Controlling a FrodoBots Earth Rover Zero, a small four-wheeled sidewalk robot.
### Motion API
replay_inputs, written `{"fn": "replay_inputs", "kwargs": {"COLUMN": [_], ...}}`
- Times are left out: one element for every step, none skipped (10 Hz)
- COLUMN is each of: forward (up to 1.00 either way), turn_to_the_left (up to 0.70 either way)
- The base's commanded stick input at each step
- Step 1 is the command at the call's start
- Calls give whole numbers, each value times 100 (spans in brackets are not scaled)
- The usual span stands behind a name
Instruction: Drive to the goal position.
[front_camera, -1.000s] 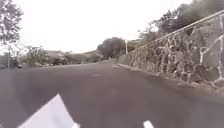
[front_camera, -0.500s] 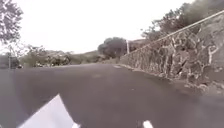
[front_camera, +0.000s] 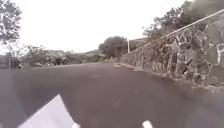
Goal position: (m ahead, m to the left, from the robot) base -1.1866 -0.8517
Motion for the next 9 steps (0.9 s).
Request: {"fn": "replay_inputs", "kwargs": {"forward": [50, 50, 50, 50, 50, 50, 50, 50, 50], "turn_to_the_left": [0, 0, 0, 0, 0, 0, 0, 0, 0]}}
